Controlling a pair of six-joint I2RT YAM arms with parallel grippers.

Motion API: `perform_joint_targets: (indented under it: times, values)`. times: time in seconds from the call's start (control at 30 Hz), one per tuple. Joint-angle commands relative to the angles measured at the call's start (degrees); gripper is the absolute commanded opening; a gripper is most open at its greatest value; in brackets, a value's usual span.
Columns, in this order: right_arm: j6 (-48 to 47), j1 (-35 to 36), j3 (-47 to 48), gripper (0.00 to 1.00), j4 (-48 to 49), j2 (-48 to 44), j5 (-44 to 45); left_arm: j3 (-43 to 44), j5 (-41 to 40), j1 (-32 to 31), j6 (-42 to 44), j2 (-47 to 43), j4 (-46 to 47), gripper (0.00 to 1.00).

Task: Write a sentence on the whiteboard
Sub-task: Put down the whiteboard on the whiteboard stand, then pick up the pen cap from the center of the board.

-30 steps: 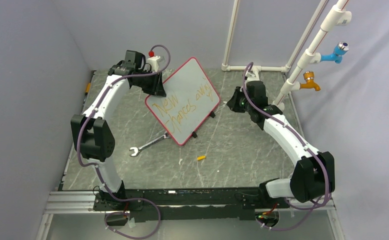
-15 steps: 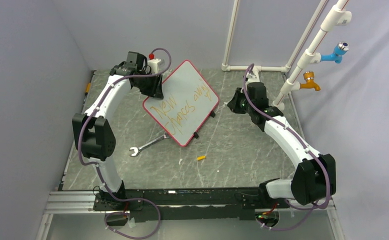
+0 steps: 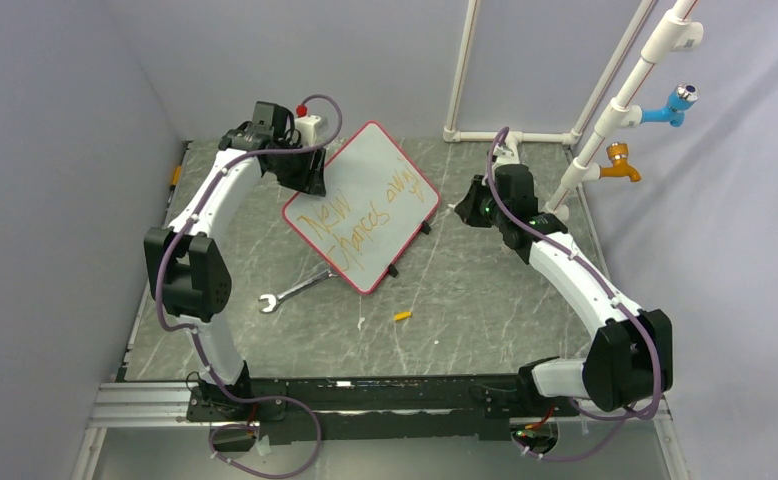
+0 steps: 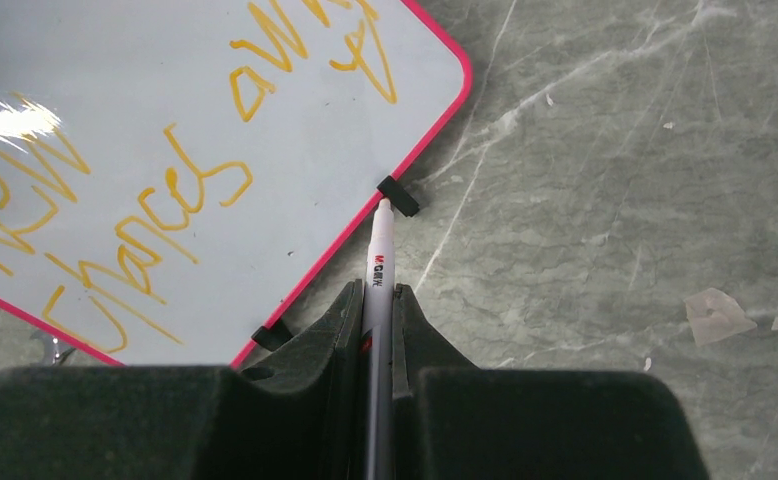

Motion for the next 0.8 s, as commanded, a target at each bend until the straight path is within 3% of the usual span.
perform_joint_targets:
  times: [0.0,0.37,0.77]
  values:
    - [0.17,-0.25,-0.07,0.00,1.28,-1.96,0.98,3.31,-0.67,-0.45,-0.20,-1.85,0.92,0.56]
    - [-0.19,-0.16,0.91,0.00,0.64,-2.22,0.70,7.17,-1.99,-1.23,0.30,-2.86,-1.43,0.61]
    - [-0.05,-0.16,1.82,0.00,-1.21,-5.34,-0.18,2.95,-3.65,-3.65,2.37,-12.97,1.03,0.85]
